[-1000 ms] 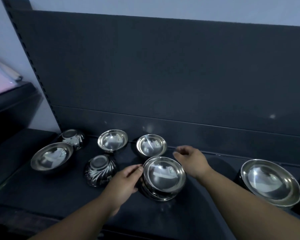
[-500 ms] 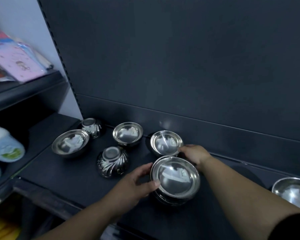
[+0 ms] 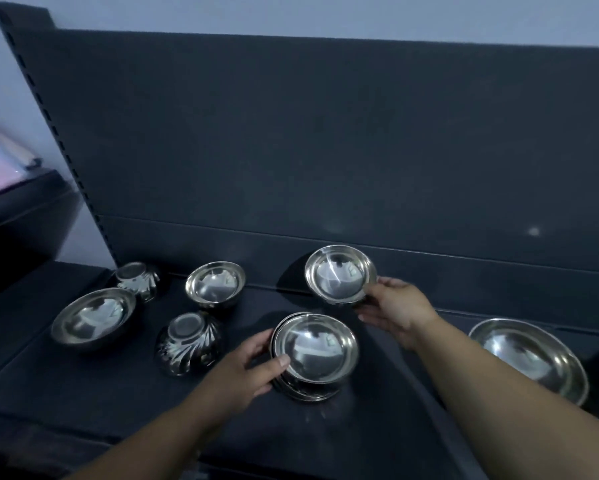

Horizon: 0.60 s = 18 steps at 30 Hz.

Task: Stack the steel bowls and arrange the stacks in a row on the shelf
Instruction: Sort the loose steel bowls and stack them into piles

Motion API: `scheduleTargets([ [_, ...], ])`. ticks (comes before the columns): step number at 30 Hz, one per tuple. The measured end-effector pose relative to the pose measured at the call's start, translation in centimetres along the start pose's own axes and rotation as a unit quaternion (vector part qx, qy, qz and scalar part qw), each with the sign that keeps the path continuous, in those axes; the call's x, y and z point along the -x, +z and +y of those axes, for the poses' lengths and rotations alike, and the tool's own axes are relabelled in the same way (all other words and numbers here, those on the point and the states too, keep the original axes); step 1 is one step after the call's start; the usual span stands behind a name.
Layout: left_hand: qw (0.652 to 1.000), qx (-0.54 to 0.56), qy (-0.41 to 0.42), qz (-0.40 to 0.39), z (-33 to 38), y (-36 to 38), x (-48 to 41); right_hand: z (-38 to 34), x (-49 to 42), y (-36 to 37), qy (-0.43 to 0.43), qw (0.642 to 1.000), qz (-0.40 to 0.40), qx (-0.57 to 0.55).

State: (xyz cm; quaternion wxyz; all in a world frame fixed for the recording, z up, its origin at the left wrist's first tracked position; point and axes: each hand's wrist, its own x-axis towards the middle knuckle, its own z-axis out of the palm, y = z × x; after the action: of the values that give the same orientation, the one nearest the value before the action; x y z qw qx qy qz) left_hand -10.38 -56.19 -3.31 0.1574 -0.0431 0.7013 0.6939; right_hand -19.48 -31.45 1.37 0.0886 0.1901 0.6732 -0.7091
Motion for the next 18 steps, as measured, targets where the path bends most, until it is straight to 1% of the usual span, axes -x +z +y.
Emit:
scheduleTargets([
  [6, 0.999, 0.0, 0.012, -0.043, 0.3, -0.2, -0.2, -1.1, 5.2, -1.3, -0.028, 0.999, 0.012, -0.026],
  [12, 0.998, 0.016, -0.006, -0.056, 0.4, -0.4, -0.6, 0.5, 9.7, -0.4, -0.003, 0.999, -0.008, 0.033],
  [14, 0.998, 0.029, -0.014, -0.052, 0.5, -0.5, -0.5, 1.3, 10.4, 0.1, -0.005, 0.998, 0.02, 0.067],
  [18, 0.997, 0.018, -0.023, -0.066, 0.6, -0.7, -0.4, 2.9, 11.0, 1.1, -0.03, 0.991, 0.079, 0.107],
])
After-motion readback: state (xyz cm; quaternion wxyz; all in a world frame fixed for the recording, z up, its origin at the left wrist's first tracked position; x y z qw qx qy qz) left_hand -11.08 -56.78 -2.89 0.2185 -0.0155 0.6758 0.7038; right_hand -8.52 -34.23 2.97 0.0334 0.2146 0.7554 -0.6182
